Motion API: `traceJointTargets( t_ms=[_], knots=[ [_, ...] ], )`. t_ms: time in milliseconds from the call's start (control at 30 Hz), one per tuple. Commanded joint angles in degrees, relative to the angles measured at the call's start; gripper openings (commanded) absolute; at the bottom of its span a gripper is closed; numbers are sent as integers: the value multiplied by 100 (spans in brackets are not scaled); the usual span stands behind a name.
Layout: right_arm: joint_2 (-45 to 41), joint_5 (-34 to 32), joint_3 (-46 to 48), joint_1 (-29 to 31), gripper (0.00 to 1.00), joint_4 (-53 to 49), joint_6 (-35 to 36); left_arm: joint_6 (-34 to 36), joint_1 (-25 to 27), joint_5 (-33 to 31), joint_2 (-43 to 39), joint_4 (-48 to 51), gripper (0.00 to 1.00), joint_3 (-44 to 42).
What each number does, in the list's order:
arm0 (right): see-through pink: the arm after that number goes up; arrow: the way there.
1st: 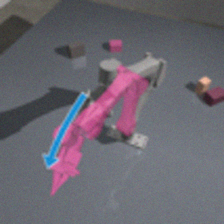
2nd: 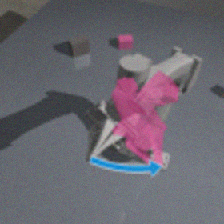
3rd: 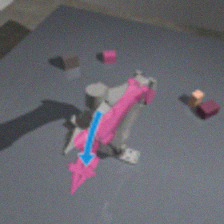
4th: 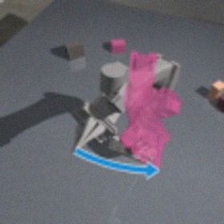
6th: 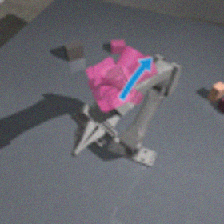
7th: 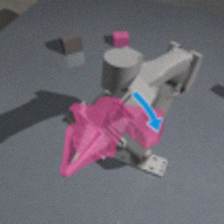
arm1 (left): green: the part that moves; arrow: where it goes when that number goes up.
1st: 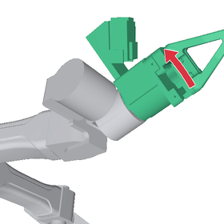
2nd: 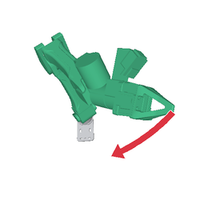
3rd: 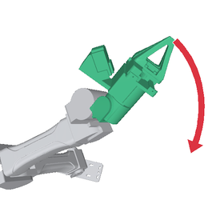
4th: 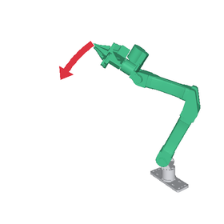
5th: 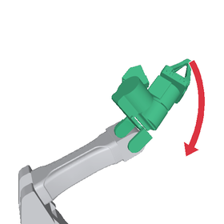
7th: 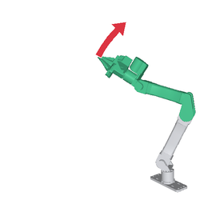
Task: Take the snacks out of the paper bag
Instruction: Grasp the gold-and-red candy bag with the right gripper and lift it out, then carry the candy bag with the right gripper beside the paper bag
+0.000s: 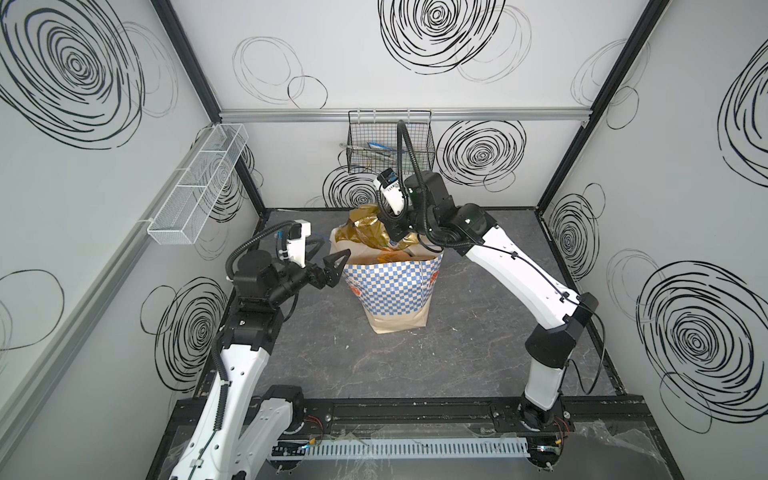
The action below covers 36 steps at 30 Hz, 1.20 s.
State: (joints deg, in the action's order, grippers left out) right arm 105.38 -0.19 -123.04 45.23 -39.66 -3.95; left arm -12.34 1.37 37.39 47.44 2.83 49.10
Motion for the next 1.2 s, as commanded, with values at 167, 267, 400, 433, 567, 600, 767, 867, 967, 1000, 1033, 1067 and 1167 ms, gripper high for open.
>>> traceJointTargets(
  t_ms=[167, 267, 400, 433, 567, 600, 767, 867, 967, 1000, 1033, 1067, 1167],
  knots=[
    [-1006, 105, -492, 82, 0, 1473, -347, -182, -58, 938, -112, -745, 96, -73],
    [-1148, 45, -508, 82, 0, 1572, -385, -266, -66, 1205, -134, -970, 96, -128],
    [-1285, -110, -664, 78, 0, 1584, -389, -377, -83, 1387, -121, -1172, 96, -192],
    [-1341, -188, -705, 82, 0, 1584, -383, -409, -88, 1432, -122, -1230, 96, -203],
    [-1655, -391, -704, 73, 0, 1684, -313, -579, -93, 1607, -80, -1491, 96, -285],
    [-1714, -443, -701, 66, 0, 1689, -302, -614, -93, 1637, -69, -1552, 96, -311],
    [-2227, -640, -478, -165, 0, 1672, -351, -861, -92, 1834, -7, -1908, 96, -431],
    [-2747, -234, 262, -717, 0, 2019, -690, -1189, -83, 1990, 95, -2356, 96, -565],
    [-3179, 79, 771, -1417, 0, 2142, -1009, -1198, -88, 1940, 116, -2454, 96, -612],
    [-3282, 96, 862, -1584, 0, 2118, -1032, -1192, -88, 1930, 119, -2448, 96, -621],
    [-3356, 91, 945, -1718, 0, 2083, -1044, -1193, -93, 1939, 146, -2454, 96, -621],
    [-3443, 102, 1050, -1892, 0, 2038, -1049, -1194, -92, 1967, 174, -2460, 96, -620],
    [-3686, 228, 1470, -2427, 0, 2044, -1115, -1425, -82, 2057, 244, -2615, 96, -663]
  ],
)
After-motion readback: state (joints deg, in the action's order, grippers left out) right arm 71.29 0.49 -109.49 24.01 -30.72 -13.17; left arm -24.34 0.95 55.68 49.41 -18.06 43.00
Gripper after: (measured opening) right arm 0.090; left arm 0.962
